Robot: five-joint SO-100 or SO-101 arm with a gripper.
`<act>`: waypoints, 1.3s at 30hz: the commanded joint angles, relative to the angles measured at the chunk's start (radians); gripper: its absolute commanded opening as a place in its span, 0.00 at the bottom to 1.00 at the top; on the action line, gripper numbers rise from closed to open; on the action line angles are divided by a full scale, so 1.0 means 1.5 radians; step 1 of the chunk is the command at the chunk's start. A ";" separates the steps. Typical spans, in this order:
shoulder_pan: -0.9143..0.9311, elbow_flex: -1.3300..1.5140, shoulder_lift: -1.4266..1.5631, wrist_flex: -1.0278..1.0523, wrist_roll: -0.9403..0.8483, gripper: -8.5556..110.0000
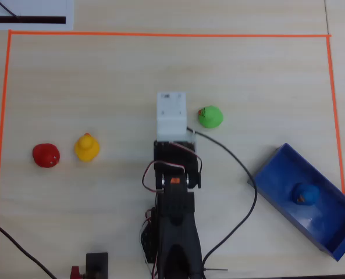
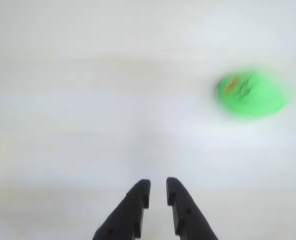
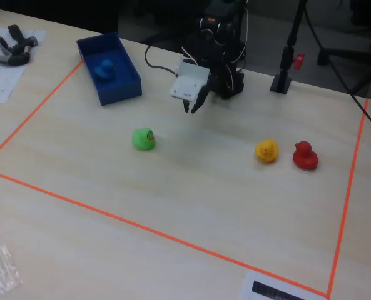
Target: Grasp blue duck and put it into box.
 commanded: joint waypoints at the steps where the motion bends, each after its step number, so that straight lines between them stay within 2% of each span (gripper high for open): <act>1: -0.047 0.179 0.187 0.055 -0.012 0.07; 11: -0.069 0.303 0.374 0.162 -0.019 0.07; 15: -0.067 0.306 0.374 0.206 -0.015 0.07; 26: -0.055 0.306 0.374 0.206 -0.013 0.08; 29: -0.055 0.306 0.374 0.206 -0.015 0.13; 39: -0.055 0.306 0.374 0.206 -0.015 0.14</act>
